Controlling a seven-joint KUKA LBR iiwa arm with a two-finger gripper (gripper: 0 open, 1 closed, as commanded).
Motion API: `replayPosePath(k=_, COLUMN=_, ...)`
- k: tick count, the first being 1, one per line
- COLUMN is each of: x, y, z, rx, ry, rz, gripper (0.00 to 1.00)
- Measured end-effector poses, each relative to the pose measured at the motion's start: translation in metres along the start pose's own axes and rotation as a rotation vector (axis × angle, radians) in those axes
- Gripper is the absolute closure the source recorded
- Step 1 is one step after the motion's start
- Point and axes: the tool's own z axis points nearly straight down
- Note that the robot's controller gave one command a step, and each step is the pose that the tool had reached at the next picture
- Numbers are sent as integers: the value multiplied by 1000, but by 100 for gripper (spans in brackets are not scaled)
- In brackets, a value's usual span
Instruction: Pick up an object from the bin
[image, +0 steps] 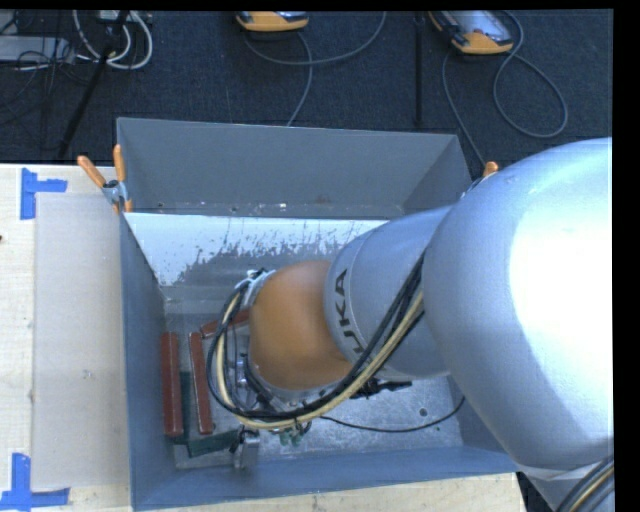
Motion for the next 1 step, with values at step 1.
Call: replayPosePath(k=1, x=0, y=-1, z=-1, rx=0, ry=1, rz=4, gripper=100)
